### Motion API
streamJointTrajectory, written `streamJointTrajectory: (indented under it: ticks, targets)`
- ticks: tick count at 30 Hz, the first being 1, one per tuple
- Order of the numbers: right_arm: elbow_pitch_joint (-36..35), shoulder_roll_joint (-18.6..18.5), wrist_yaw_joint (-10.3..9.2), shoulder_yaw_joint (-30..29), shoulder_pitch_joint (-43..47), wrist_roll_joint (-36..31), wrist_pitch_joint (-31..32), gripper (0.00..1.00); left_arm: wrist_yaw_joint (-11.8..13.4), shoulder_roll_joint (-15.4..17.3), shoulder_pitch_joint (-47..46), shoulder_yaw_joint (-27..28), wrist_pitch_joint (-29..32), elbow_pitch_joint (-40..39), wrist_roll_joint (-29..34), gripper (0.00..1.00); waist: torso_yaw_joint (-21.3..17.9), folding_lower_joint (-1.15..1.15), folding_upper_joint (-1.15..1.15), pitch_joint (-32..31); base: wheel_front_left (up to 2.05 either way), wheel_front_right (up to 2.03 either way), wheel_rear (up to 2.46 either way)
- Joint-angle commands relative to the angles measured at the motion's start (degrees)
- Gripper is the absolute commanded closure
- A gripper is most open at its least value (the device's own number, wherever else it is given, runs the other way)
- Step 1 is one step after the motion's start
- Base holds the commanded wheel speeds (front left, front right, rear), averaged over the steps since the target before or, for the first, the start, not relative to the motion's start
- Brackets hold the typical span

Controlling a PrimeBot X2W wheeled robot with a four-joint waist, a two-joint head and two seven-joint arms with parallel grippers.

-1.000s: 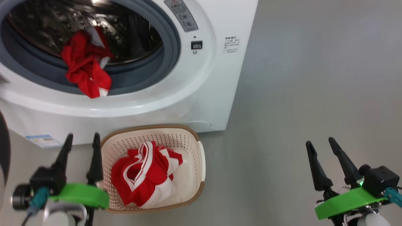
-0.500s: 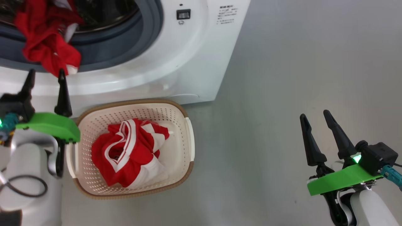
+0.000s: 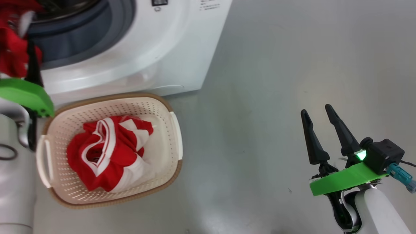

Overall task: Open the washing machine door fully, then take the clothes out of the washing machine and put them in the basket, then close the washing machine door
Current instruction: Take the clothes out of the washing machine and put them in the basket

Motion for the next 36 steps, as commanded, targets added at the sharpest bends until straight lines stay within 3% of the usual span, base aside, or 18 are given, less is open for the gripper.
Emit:
streamJointTrajectory:
  ticks: [1, 19, 20, 21, 22, 23, 36]
  targets:
    - [-1.48, -0.01, 0.35, 1.50, -1.04, -0.08, -0.36, 0.00, 0.57, 3.12, -0.78, 0.86, -0.29, -0.59, 0.62, 0.00, -1.27, 0.00, 0.00, 1.25, 0.00, 0.00, 0.00]
    - [-2.61, 1.41, 0.35, 4.76, -3.18, 0.25, -0.36, 0.00, 2.79, 9.55, -10.86, -1.37, -0.29, 11.66, 2.12, 0.00, -5.96, 0.00, 0.00, 4.48, 0.00, 0.00, 0.00]
    - [-2.69, 1.45, 0.35, 4.85, -3.26, 0.30, -0.36, 0.00, 2.87, 9.76, -11.16, -1.48, -0.29, 11.94, 2.12, 0.08, -6.10, 0.00, 0.00, 4.60, 0.00, 0.00, 0.00]
    - [-2.76, 1.48, 0.35, 4.88, -3.30, 0.34, -0.36, 0.00, 2.88, 9.91, -11.42, -1.59, -0.29, 12.12, 2.11, 0.55, -6.21, 0.00, 0.00, 4.70, 0.00, 0.00, 0.00]
    - [-2.81, 1.51, 0.35, 4.83, -3.29, 0.37, -0.36, 0.00, 2.81, 10.01, -11.65, -1.74, -0.29, 12.07, 2.11, 0.89, -6.29, 0.00, 0.00, 4.77, 0.00, 0.00, 0.00]
    - [-2.85, 1.54, 0.35, 4.74, -3.24, 0.39, -0.36, 0.00, 2.75, 10.07, -11.81, -1.91, -0.29, 11.95, 2.13, 1.00, -6.32, 0.00, 0.00, 4.83, 0.00, 0.00, 0.00]
    - [-2.75, 1.72, 0.35, 3.75, -3.13, 0.15, -0.36, 0.00, 2.06, 8.22, -8.83, -0.99, -0.29, 2.57, -0.67, 1.00, -4.86, 0.00, 0.00, 3.87, 0.00, 0.00, 0.00]
